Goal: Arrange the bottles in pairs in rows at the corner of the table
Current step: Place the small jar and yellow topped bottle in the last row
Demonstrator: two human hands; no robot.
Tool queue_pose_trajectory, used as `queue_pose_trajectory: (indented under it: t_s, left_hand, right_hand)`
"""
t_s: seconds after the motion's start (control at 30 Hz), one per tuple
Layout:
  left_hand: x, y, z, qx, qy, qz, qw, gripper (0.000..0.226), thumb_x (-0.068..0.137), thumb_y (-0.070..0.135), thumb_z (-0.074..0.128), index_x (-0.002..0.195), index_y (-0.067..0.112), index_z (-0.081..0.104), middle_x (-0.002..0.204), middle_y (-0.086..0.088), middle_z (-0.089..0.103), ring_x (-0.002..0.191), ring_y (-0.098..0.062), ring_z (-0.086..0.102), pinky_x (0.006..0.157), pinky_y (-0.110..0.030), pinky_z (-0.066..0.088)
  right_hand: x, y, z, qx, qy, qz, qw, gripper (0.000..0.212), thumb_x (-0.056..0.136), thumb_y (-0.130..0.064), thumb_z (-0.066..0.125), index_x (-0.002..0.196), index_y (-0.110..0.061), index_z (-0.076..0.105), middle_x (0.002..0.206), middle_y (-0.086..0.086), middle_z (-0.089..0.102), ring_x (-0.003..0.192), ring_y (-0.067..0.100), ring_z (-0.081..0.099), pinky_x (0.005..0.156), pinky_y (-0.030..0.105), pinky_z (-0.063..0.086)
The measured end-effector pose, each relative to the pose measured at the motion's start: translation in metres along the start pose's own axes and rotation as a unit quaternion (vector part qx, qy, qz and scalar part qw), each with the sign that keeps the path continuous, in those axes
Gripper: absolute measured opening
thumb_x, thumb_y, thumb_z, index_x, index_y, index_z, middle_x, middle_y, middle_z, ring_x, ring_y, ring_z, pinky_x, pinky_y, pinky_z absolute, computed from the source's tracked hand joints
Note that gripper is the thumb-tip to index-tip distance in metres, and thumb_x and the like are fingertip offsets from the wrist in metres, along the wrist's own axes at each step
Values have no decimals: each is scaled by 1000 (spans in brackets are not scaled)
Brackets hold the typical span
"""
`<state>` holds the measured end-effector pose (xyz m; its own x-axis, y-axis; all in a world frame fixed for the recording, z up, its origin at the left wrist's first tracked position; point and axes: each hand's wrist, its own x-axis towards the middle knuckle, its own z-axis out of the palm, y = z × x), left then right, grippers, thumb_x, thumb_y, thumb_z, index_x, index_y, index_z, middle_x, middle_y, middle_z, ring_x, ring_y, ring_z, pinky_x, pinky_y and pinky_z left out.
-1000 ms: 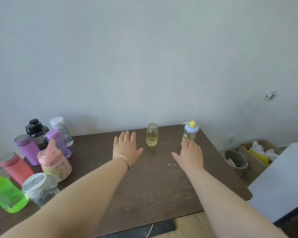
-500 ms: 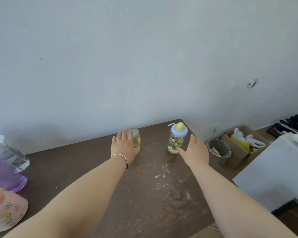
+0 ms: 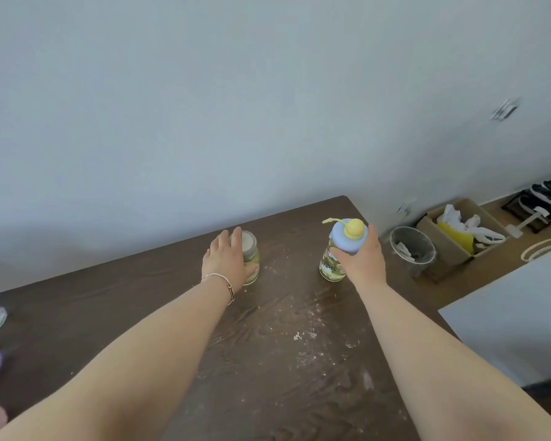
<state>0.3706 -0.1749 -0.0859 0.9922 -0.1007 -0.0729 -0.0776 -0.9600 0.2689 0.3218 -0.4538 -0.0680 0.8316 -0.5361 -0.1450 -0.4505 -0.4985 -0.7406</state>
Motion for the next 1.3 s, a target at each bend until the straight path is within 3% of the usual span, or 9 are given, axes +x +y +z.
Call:
queue_pose_trajectory:
  t_s: [0.13, 0.33, 0.67, 0.83, 0.97, 1.03, 1.13, 1.3]
  left_hand:
    - [4, -2, 8, -81, -13, -17, 997, 90, 81, 47, 69, 150, 24, 17, 141, -10, 35, 125, -31, 42, 93, -44, 48]
    - [5, -5, 14, -175, -13, -30, 984, 87, 79, 38, 74, 147, 31, 21, 129, -10, 47, 107, -30, 56, 85, -38, 48]
    - [-6, -10, 12, -189, 4, -27, 982, 84, 75, 40, 75, 143, 33, 26, 129, -5, 52, 109, -27, 57, 88, -38, 49]
    - [-23, -9, 3, -194, 20, -32, 980, 85, 73, 42, 75, 143, 33, 27, 126, -5, 53, 109, -27, 57, 89, -38, 48]
    - [-46, -10, -9, -197, 35, -42, 979, 84, 73, 43, 75, 142, 33, 27, 125, -4, 53, 108, -27, 57, 88, -37, 48]
    - [-61, -11, -14, -197, 44, -50, 978, 83, 73, 43, 74, 142, 34, 28, 125, -4, 53, 107, -27, 57, 87, -36, 47]
    - [-89, -11, -23, -203, 57, -63, 976, 82, 73, 44, 73, 141, 35, 28, 123, -3, 53, 106, -27, 57, 87, -35, 47]
    - [-144, -12, -35, -203, 79, -84, 972, 83, 72, 44, 73, 141, 35, 28, 121, -3, 54, 103, -26, 58, 84, -34, 47]
  right_hand:
    - [3, 2, 8, 63, 12, 2, 998, 104, 86, -22, 94, 167, -24, 29, 160, 6, 54, 145, 34, 55, 120, 55, 51]
    - [1, 6, 12, 76, 33, -11, 996, 99, 87, -23, 94, 165, -22, 33, 155, 7, 58, 140, 35, 59, 115, 51, 54]
    - [-18, 6, 7, 70, 34, -19, 997, 97, 88, -21, 94, 164, -21, 34, 157, 8, 58, 142, 35, 57, 116, 50, 51]
    - [-38, 5, 2, 55, 18, -33, 998, 96, 87, -21, 95, 163, -21, 36, 153, 8, 60, 139, 35, 60, 110, 47, 53]
    - [-59, -1, -3, 77, 3, -35, 996, 96, 87, -21, 94, 162, -24, 36, 151, 5, 62, 135, 33, 60, 102, 36, 47]
    - [-72, -4, -8, 87, -8, -44, 995, 95, 87, -21, 94, 162, -25, 36, 149, 4, 62, 130, 31, 61, 103, 39, 50]
    - [-93, -7, -17, 93, -25, -62, 993, 95, 86, -19, 94, 162, -24, 36, 139, -2, 61, 115, 20, 55, 105, 41, 52]
    - [-132, -6, -34, 94, -57, -97, 989, 96, 87, -18, 94, 162, -24, 36, 128, -11, 54, 114, 18, 53, 105, 39, 51]
